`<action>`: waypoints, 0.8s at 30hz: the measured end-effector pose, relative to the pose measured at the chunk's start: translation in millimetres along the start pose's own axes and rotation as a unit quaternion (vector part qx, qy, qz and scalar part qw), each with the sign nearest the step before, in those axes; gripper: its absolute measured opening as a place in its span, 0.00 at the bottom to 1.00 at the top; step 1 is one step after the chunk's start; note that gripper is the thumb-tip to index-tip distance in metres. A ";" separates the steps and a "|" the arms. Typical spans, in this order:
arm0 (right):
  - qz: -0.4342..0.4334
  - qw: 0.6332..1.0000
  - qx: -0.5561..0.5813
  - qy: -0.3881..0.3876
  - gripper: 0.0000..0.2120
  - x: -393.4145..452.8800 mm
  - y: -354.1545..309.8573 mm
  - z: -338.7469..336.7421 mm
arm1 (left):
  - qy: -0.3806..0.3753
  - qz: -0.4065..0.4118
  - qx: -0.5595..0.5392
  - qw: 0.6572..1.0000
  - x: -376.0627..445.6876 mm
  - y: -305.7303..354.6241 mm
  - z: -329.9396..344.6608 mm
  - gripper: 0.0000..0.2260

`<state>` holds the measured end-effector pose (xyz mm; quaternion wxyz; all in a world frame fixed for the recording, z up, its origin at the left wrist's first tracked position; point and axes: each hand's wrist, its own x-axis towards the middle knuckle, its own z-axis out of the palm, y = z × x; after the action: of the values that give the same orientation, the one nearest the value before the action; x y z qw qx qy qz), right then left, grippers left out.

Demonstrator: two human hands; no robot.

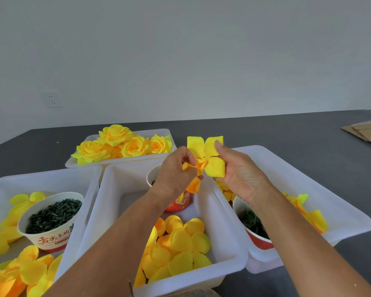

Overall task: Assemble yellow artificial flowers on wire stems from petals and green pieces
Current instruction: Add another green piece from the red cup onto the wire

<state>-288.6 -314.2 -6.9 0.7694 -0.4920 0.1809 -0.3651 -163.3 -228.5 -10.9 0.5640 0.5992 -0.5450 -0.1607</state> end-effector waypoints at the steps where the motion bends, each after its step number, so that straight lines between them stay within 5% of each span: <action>1: -0.004 0.999 -0.029 0.025 0.15 0.6 2.1 -2.2 | -0.003 0.008 -0.001 1.000 0.4 -0.9 0.3 0.11; 10: -0.047 0.970 -0.123 0.204 0.04 0.5 4.5 -5.8 | 0.049 -0.051 -0.039 0.997 2.3 4.3 2.3 0.16; 18: -0.120 0.948 -0.178 0.235 0.02 0.0 5.3 -3.8 | 0.069 -0.132 -0.098 0.984 4.9 12.7 7.1 0.13; 24: -0.153 0.938 -0.173 0.258 0.06 0.5 5.7 -3.7 | 0.060 -0.109 -0.001 0.992 5.3 10.8 9.4 0.14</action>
<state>-288.4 -315.5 -13.6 0.5337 -0.5284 0.3562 -0.5560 -174.1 -235.1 -2.5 0.5755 0.6629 -0.4416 -0.1852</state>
